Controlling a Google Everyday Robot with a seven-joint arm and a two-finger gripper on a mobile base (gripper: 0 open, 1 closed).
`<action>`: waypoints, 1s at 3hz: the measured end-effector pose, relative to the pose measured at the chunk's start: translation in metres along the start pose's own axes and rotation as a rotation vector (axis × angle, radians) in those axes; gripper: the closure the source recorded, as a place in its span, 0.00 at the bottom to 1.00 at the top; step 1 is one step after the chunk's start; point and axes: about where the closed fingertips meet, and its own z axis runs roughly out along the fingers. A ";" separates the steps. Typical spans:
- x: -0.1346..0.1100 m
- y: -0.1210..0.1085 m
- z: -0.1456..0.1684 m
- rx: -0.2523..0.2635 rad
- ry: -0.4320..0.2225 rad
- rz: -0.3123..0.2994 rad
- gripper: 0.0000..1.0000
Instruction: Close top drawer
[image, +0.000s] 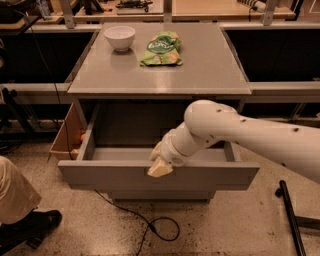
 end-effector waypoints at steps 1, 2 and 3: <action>-0.031 -0.026 0.022 0.013 -0.037 -0.061 0.22; -0.052 -0.043 0.033 0.026 -0.055 -0.104 0.37; -0.065 -0.054 0.035 0.042 -0.066 -0.136 0.61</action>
Offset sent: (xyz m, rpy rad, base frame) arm 0.0712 0.0833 0.0120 0.0566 -0.1317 0.1103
